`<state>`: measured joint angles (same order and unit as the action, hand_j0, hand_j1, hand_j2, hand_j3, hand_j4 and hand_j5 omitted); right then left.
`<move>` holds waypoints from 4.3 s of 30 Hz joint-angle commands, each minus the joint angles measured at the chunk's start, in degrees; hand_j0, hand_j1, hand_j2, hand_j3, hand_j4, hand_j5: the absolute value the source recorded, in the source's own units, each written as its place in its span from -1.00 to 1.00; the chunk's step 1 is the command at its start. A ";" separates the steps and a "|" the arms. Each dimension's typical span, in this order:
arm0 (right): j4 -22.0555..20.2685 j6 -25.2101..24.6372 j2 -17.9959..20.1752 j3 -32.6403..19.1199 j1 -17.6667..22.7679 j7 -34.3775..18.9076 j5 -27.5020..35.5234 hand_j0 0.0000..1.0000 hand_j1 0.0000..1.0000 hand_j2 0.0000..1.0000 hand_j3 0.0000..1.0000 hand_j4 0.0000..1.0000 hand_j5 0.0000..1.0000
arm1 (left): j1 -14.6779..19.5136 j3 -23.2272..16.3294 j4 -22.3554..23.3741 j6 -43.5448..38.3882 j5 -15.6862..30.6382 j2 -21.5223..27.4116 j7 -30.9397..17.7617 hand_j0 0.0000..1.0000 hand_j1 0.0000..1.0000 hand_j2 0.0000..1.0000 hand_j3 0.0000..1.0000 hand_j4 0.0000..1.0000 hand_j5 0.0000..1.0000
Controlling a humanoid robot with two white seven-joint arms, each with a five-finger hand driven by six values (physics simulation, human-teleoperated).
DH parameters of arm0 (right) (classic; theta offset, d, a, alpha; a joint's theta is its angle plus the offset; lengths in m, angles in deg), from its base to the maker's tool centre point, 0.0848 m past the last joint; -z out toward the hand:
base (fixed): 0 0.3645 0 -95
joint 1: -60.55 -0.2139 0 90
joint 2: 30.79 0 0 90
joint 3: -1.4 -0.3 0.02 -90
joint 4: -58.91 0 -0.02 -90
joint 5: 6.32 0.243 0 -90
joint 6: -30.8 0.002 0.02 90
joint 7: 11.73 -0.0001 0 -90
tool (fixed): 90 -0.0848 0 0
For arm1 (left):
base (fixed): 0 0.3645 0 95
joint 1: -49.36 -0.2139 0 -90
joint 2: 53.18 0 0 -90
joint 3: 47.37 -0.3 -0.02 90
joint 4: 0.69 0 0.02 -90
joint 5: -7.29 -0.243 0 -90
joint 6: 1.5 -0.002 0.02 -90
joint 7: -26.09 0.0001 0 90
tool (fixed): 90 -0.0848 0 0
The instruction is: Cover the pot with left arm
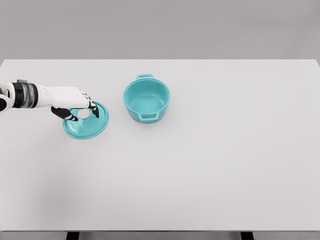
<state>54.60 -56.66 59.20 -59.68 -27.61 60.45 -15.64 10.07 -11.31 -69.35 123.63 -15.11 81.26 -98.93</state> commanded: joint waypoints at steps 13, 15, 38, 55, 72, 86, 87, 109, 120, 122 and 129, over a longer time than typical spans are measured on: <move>0.01 0.01 0.01 -0.01 0.00 -0.02 0.01 1.00 1.00 1.00 1.00 1.00 1.00 | -0.44 0.07 0.46 -0.13 0.17 -0.77 0.02 0.33 0.33 0.33 0.33 0.33 0.33; 0.01 0.01 0.01 -0.01 0.00 -0.02 0.01 1.00 1.00 1.00 1.00 1.00 1.00 | -0.44 0.07 0.46 -0.13 0.17 -0.59 0.02 0.33 0.33 0.33 0.33 0.33 0.33; 0.01 0.01 0.01 0.08 0.00 -0.02 0.01 1.00 1.00 1.00 1.00 1.00 1.00 | -0.70 -0.02 0.46 -0.13 0.17 -0.33 0.02 -0.18 -0.18 -0.18 -0.18 -0.18 -0.18; 0.01 0.01 0.01 -0.01 0.00 -0.02 0.01 1.00 1.00 1.00 1.00 1.00 1.00 | 2.46 0.07 -2.36 -0.13 0.87 -0.24 0.02 -0.18 -0.18 -0.18 -0.18 -0.18 -0.18; 0.01 0.01 0.01 -0.01 0.00 -0.02 0.01 1.00 1.00 1.00 1.00 1.00 1.00 | 5.71 0.07 -3.85 -0.13 3.07 -1.03 0.02 -0.18 -0.18 -0.18 -0.18 -0.18 -0.18; 0.01 0.01 0.01 -0.01 0.00 -0.02 0.01 1.00 1.00 1.00 1.00 1.00 1.00 | 7.91 0.07 -3.76 -0.13 3.42 -5.86 0.02 -0.18 -0.18 -0.18 -0.18 -0.18 -0.18; 0.01 0.01 0.01 -0.01 0.00 -0.02 0.01 1.00 1.00 1.00 1.00 1.00 1.00 | 7.91 0.07 -3.76 -0.13 3.42 -6.57 0.02 -0.18 -0.18 -0.18 -0.18 -0.18 -0.18; 0.01 0.01 0.01 -0.01 0.00 -0.02 0.01 1.00 1.00 1.00 1.00 1.00 1.00 | 9.67 -0.02 -2.18 -0.13 2.89 -12.54 0.02 -0.19 -0.19 -0.19 -0.19 -0.19 -0.19; 0.01 0.01 0.01 -0.01 0.00 -0.02 0.01 1.00 1.00 1.00 1.00 1.00 1.00 | 10.72 -1.07 0.54 -0.13 2.80 -14.65 0.02 -0.17 -0.17 -0.17 -0.17 -0.17 -0.17; 0.01 0.01 0.01 0.08 0.00 -0.02 0.01 1.00 1.00 1.00 1.00 1.00 1.00 | 10.90 -1.34 2.21 -0.13 2.71 -15.53 0.02 -0.16 -0.16 -0.16 -0.16 -0.16 -0.16; 0.01 0.01 0.01 -0.01 0.00 -0.02 0.01 1.00 1.00 1.00 1.00 1.00 1.00 | 10.90 -2.13 2.39 -0.13 2.63 -15.71 0.02 -0.06 -0.06 -0.06 -0.06 -0.06 -0.06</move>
<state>54.59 -56.66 59.20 -59.67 -27.61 60.45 -15.64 20.97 -13.35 -67.14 123.66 -12.73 65.67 -98.95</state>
